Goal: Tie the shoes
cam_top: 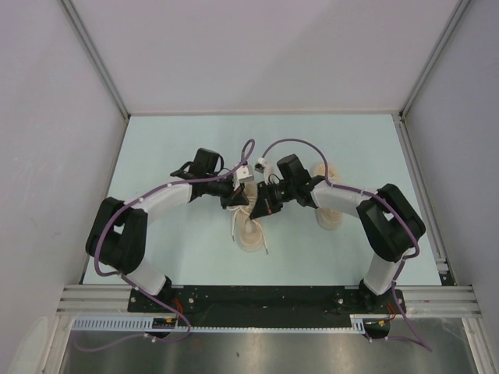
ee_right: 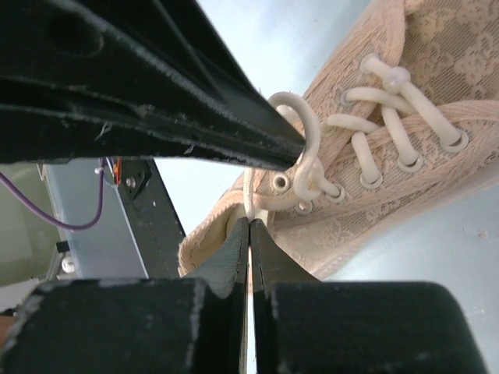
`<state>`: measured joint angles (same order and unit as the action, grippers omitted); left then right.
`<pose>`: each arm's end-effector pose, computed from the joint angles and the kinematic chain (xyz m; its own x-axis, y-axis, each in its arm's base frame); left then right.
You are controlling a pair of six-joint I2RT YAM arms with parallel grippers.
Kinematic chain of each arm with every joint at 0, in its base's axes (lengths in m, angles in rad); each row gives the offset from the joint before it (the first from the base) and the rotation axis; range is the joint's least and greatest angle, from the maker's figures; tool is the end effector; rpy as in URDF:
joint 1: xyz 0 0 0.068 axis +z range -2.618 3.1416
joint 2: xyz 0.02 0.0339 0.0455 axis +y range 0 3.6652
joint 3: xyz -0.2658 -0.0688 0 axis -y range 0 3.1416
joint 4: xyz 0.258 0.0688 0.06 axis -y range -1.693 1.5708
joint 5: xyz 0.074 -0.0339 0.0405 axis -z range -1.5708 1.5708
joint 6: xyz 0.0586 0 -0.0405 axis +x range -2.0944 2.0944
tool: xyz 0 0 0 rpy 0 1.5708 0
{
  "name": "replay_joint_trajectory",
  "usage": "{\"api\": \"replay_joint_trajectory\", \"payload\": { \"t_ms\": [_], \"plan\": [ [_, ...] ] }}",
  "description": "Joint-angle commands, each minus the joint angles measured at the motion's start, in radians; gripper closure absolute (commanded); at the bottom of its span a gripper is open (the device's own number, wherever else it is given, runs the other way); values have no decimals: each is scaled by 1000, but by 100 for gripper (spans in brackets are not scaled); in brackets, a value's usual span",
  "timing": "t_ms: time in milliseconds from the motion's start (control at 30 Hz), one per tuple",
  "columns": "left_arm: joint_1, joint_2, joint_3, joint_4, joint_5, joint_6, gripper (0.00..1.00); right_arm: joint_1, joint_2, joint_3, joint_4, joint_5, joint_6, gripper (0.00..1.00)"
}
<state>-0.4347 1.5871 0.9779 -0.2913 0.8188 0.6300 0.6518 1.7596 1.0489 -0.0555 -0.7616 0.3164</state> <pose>0.2913 -0.1825 0.1915 -0.1624 0.5191 -0.8391 0.9837 0.1518 -0.0965 0.2843 0.2678 0.1710 -0.7835 -0.3146 -0.5359 -0.6214 0.3910 0.6789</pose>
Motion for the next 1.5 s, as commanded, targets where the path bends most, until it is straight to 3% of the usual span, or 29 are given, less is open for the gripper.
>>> {"api": "replay_joint_trajectory", "payload": {
  "t_ms": [0,267,1033,1267,1300,1467],
  "plan": [
    [-6,-42,8,40,45,-69,100,2,21,2,101,31,75,100],
    [-1,-68,-27,66,49,-165,100,-21,43,2,175,97,180,100],
    [68,-64,-76,110,118,-368,99,0,64,2,169,188,228,100],
    [123,-90,-53,155,68,-409,82,-3,37,2,117,171,190,100],
    [125,-93,-48,155,54,-402,73,-1,34,2,111,168,176,100],
    [131,-58,27,93,-32,-362,62,3,20,2,94,151,165,100]
  ]
}}
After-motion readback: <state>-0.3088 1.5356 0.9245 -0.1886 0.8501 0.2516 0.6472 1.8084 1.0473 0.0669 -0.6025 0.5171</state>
